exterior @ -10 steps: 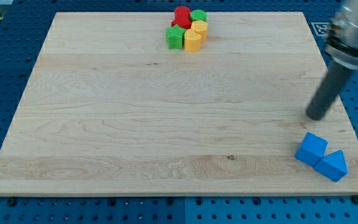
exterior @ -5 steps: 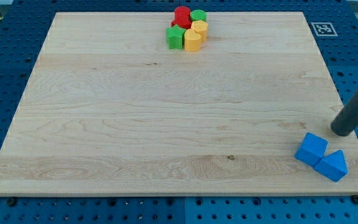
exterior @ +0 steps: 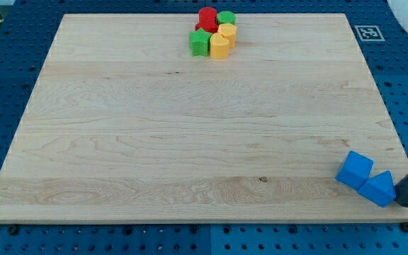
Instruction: Push blue triangle closer to the green star
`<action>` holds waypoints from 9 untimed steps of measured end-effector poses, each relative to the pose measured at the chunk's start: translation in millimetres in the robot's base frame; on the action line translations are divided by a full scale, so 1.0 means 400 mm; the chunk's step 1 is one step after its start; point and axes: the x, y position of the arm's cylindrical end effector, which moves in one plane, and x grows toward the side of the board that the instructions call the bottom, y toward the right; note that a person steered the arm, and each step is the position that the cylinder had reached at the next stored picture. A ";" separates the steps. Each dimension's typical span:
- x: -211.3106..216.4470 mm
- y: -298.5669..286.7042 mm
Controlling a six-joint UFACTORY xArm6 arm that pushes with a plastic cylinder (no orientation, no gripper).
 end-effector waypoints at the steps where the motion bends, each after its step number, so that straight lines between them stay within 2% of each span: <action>1: 0.000 -0.041; 3: -0.017 -0.158; 5: -0.030 -0.337; 7: -0.126 -0.499; 8: -0.193 -0.519; 9: -0.189 -0.510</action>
